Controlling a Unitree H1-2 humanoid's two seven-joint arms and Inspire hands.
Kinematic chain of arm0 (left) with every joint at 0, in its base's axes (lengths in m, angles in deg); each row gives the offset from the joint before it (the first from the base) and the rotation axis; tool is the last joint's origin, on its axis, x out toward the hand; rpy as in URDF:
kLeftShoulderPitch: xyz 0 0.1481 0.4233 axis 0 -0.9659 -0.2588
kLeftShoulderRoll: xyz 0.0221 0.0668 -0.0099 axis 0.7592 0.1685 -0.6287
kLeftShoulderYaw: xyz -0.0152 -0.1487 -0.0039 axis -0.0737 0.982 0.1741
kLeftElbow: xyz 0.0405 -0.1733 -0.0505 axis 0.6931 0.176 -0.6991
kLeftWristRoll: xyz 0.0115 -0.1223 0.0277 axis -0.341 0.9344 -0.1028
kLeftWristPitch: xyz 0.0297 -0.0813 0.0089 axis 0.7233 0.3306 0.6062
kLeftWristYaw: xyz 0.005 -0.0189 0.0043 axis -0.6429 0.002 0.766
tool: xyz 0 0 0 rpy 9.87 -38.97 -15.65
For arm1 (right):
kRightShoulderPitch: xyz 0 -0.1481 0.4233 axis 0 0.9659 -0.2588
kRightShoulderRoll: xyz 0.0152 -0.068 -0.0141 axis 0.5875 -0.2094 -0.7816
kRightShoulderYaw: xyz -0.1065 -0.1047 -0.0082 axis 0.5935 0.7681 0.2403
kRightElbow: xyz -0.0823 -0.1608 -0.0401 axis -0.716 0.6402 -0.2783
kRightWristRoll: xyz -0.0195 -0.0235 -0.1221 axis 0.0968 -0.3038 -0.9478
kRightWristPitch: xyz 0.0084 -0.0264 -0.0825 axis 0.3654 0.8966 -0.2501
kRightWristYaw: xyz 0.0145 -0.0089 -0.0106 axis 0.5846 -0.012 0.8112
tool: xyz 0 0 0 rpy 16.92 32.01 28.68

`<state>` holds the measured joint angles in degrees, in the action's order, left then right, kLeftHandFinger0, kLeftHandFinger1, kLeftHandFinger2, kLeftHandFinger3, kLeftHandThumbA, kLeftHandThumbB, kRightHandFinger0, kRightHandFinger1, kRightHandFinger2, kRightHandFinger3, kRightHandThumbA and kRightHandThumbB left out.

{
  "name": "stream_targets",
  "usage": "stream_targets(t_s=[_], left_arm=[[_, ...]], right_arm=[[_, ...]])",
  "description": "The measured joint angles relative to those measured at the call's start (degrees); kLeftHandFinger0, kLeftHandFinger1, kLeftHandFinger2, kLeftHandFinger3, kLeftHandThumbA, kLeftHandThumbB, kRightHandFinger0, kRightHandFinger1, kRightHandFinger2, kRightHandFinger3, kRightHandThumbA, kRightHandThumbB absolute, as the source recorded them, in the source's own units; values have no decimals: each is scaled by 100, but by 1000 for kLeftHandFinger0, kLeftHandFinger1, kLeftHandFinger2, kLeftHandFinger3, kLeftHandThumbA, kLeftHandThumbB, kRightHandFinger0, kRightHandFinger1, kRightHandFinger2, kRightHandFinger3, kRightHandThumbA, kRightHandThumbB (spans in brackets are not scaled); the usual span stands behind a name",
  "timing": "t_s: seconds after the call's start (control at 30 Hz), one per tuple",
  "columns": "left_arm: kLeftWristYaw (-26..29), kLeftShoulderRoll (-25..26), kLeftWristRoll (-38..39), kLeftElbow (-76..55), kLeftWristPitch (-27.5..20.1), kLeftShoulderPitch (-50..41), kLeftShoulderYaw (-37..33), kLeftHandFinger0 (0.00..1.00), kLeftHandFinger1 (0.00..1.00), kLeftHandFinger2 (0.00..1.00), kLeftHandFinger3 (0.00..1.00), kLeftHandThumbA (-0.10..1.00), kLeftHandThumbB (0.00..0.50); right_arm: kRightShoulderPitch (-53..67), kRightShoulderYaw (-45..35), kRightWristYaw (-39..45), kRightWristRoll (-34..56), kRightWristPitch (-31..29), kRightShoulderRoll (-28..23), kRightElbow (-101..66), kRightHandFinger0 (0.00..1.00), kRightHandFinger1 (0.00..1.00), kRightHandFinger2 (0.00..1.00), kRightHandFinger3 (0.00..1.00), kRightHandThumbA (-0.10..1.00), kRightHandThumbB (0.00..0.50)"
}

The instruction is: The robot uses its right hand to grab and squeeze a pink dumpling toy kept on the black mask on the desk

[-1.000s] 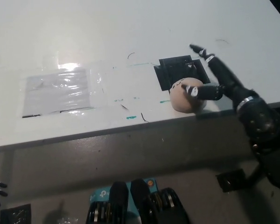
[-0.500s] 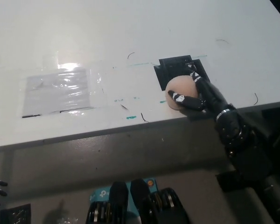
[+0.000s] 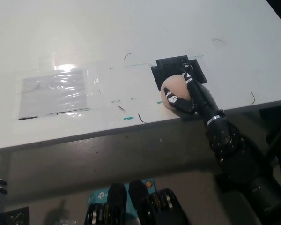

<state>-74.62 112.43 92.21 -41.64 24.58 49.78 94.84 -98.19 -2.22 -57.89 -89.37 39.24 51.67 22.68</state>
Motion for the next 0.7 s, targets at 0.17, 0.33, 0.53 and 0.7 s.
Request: stream_targets(t_s=[0.17, 0.33, 0.53, 0.7], left_arm=[[0, 0, -14, 3, -1, -3, -40, 0, 215, 357, 423, 1000, 500], [2, -2, -20, 2, -1, -13, -48, 5, 225, 368, 420, 1000, 500], [2, -9, -18, 0, 3, -15, -43, 1, 217, 364, 424, 1000, 500], [3, -18, -18, -1, 7, -16, -42, 0, 215, 350, 413, 1000, 500]], right_arm=[[2, 303, -659, -365, -449, -20, 191, 47, 344, 613, 123, -100, 5], [11, 469, -1228, -678, -636, -20, 255, 0, 130, 487, 396, -100, 165], [39, 531, -1824, -997, -860, -46, 247, 0, 114, 578, 393, -100, 124], [37, 523, -2300, -1205, -1074, -114, 244, 0, 140, 659, 309, -100, 162]])
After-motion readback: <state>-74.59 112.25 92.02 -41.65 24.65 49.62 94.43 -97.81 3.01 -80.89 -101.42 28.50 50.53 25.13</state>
